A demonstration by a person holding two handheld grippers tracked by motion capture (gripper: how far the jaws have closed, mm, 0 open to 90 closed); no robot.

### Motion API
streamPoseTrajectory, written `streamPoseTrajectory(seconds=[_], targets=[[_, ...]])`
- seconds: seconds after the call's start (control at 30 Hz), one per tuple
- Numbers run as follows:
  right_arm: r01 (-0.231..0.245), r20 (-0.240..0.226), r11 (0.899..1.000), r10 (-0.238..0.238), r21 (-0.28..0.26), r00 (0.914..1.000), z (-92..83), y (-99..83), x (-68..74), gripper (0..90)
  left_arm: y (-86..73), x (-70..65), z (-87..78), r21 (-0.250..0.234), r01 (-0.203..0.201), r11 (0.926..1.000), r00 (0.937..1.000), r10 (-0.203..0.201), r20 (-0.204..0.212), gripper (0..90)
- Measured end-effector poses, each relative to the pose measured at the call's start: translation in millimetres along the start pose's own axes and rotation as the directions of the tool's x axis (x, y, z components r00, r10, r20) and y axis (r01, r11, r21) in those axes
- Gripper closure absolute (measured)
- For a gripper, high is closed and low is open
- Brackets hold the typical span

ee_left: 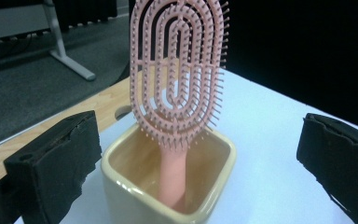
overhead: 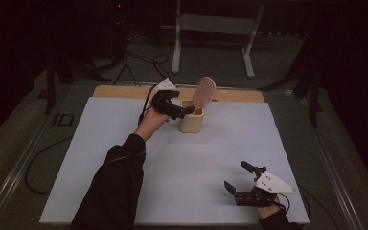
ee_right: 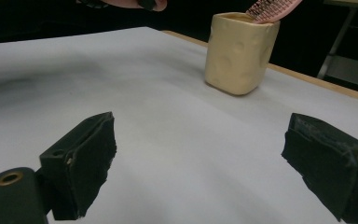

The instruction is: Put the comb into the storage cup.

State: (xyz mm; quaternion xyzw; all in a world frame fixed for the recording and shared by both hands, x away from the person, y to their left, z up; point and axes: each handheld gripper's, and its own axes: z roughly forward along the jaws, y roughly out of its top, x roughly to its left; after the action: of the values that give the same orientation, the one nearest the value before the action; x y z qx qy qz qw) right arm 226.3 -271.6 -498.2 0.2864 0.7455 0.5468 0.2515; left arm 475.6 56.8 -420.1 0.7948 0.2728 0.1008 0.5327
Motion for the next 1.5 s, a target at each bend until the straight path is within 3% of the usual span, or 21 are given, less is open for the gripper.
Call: streamPoseTrajectory(seconds=[0.07, 0.2, 0.67, 0.7, 1.0, 1.17, 1.5], targets=[[-0.005, -0.002, 1.0, 0.005, 0.0, 1.0, -0.2, -0.4, -0.5, 8.8, -0.1, -2.2, -1.1, 0.036, -0.002, 0.9993, 0.9997, 0.002, 0.026, 0.0], [-0.005, -0.002, 1.0, 0.005, 0.001, 1.0, -0.6, -1.2, -1.8, 8.8, 0.4, -4.8, -3.2, 0.054, -0.031, 0.9981, 0.9986, 0.029, 0.044, 0.0], [-0.007, 0.0, 1.0, 0.007, 0.003, 1.0, -0.2, -0.6, -0.9, 8.8, -1.1, -22.5, -23.3, 0.06, -0.073, 0.9955, 0.9962, 0.07, 0.051, 0.0], [-0.006, 0.0, 1.0, 0.006, 0.004, 1.0, -0.4, -0.5, -0.5, 8.8, -4.1, -25.8, -31.1, 0.067, -0.077, 0.9948, 0.9959, 0.073, 0.053, 0.0], [-0.001, 0.003, 1.0, 0.001, 0.003, 1.0, -0.2, 0.3, 0.8, 8.8, -9.5, -28.3, -49.2, 0.064, -0.082, 0.9946, 0.9951, 0.078, 0.061, 0.0], [0.002, 0.005, 1.0, -0.003, 0.004, 1.0, 0.1, 0.0, 0.3, 8.8, -20.9, -29.5, -65.8, 0.038, -0.093, 0.9949, 0.9942, 0.091, 0.057, 0.0], [-0.001, 0.004, 1.0, 0.001, 0.004, 1.0, -0.5, 0.8, 1.4, 8.8, -47.8, -31.8, -95.7, 0.044, -0.086, 0.9953, 0.9952, 0.083, 0.052, 0.0]])
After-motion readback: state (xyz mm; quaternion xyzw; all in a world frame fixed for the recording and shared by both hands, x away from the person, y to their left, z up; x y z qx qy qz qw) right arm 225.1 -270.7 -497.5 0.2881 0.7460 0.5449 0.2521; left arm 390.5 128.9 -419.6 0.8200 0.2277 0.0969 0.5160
